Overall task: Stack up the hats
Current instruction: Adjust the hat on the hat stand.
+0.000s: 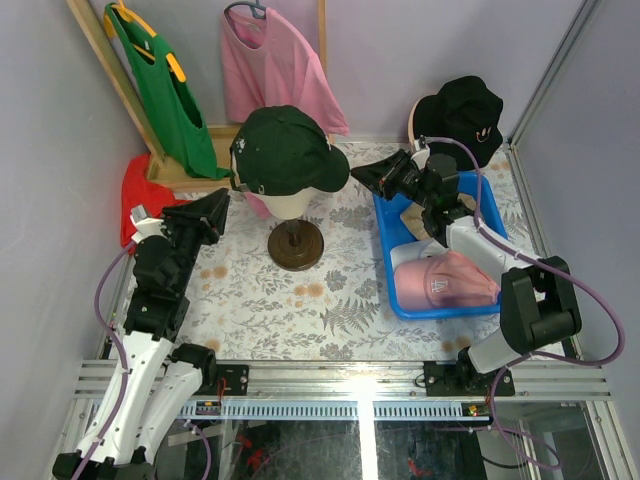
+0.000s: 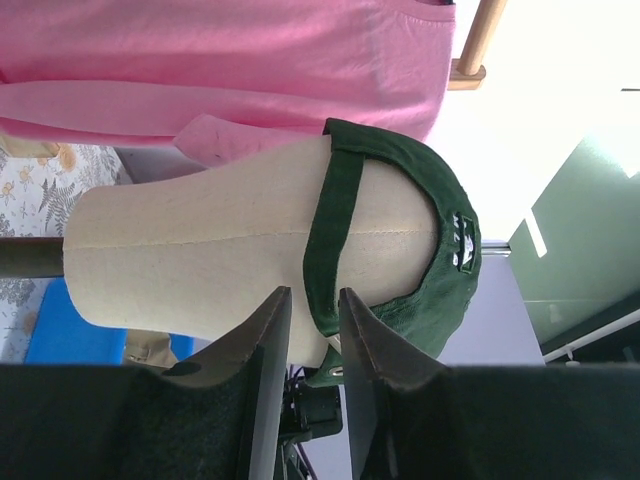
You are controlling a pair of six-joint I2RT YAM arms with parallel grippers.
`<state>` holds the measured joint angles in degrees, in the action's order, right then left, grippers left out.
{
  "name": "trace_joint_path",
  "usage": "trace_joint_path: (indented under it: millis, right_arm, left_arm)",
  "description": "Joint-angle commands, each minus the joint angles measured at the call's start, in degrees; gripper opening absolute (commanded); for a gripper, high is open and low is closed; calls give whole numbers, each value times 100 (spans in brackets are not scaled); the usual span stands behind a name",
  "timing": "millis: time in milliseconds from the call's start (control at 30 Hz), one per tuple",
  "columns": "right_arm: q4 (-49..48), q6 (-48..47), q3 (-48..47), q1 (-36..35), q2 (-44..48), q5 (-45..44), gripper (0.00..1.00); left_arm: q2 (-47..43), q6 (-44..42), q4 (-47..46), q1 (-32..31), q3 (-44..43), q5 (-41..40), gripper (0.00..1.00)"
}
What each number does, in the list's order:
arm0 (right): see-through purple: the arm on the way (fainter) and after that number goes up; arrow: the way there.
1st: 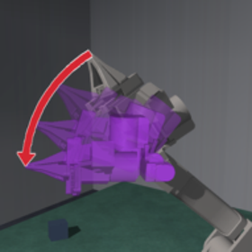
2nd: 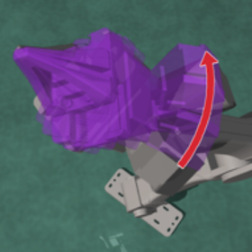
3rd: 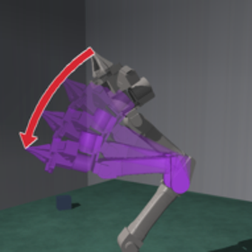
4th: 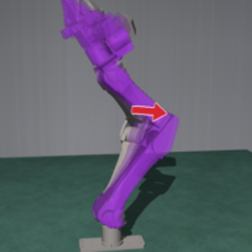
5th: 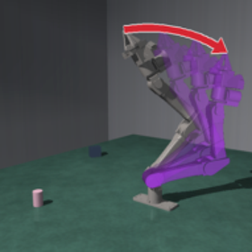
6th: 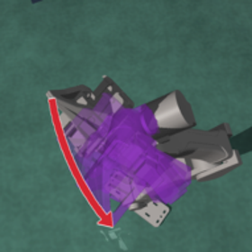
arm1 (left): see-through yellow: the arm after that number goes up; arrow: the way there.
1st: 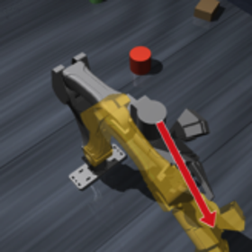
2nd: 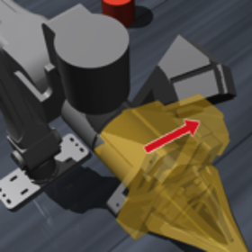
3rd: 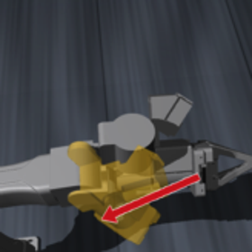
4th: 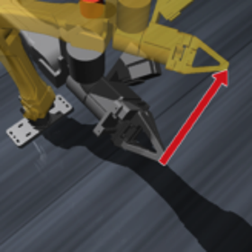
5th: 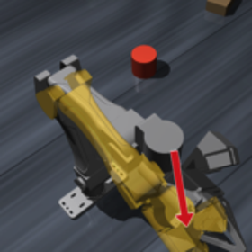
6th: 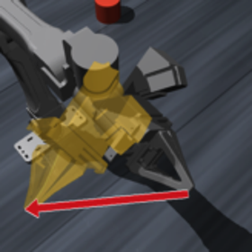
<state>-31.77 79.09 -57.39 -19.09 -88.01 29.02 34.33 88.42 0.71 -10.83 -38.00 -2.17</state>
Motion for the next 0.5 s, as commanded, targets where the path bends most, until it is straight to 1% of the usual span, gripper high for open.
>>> trace_joint_path:
  millis: [0,200,367,467]
  right_arm:
    - [72,-153,-369,14,-15,-36,19]
    - [72,-125,-397,49,62,-45,22]
    - [-11,-57,-373,102,134,-47,25]
    - [-103,-4,-406,135,113,-13,27]
  left_arm:
    - [-81,-97,29,6,-120,-30,25]
    - [-164,-146,113,13,-145,-207,26]
    - [-179,-291,38,11,-171,-428,32]
    - [-124,-407,-248,8,-138,-522,38]
